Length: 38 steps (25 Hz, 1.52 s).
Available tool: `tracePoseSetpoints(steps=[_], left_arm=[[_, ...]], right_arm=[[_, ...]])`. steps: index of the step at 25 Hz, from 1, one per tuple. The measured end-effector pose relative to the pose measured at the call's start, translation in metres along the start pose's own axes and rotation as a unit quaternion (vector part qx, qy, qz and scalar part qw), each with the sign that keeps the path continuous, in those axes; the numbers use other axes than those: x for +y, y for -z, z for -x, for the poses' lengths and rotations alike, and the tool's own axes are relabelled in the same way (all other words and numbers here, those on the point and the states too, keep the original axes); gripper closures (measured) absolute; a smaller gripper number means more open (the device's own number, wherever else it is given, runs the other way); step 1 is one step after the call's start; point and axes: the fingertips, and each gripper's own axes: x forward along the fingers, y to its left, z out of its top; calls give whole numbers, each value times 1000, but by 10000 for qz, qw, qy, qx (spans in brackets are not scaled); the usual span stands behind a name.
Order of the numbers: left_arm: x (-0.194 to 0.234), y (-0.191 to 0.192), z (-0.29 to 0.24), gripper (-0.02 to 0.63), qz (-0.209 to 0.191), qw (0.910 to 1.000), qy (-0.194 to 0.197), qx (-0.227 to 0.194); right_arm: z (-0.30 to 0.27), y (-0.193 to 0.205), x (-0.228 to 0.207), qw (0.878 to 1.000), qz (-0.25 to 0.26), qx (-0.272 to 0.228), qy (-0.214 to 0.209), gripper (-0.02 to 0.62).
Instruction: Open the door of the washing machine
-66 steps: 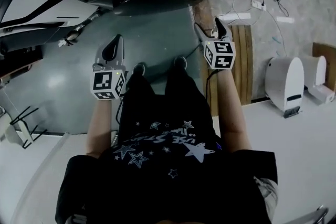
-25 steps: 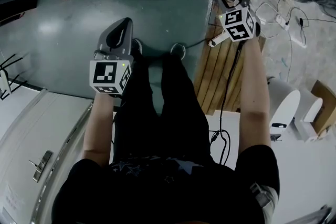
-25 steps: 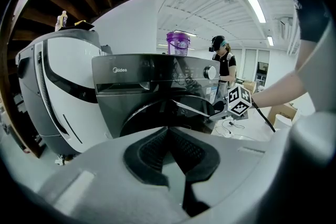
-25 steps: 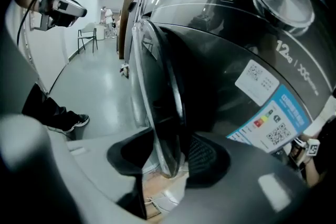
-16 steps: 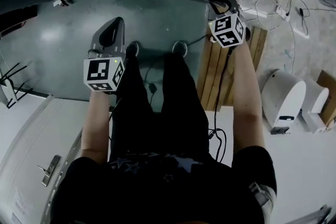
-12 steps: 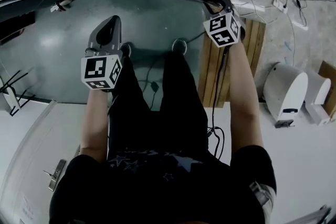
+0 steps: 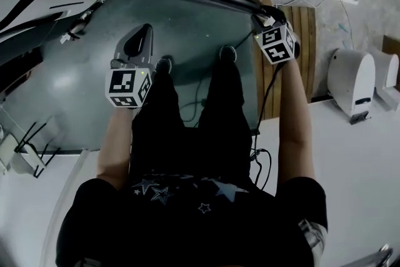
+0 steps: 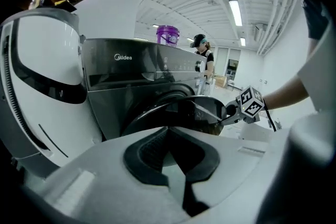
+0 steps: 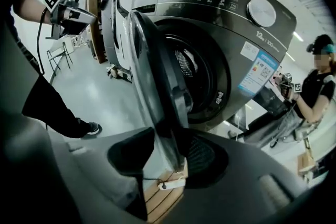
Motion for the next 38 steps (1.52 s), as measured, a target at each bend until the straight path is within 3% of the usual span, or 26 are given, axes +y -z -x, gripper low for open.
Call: tracePoseSetpoints(steps=[7, 17, 28, 38], left_arm=[[49, 16, 28, 594, -652, 9943, 846, -42], [86, 52, 71, 594, -974, 9850, 1423, -50], [68, 100, 92, 594, -1076, 9780, 1771, 244], [28, 125, 142, 594, -1384, 9755, 1706, 143]], right_arm=[[22, 22, 61, 9925, -802, 663, 646, 411], [42, 33, 147, 9735, -1654, 1055, 1177, 413], [51, 26, 221, 9569, -2305, 805, 1572, 417], [57, 9, 295, 9340, -3085, 221, 1790, 428]])
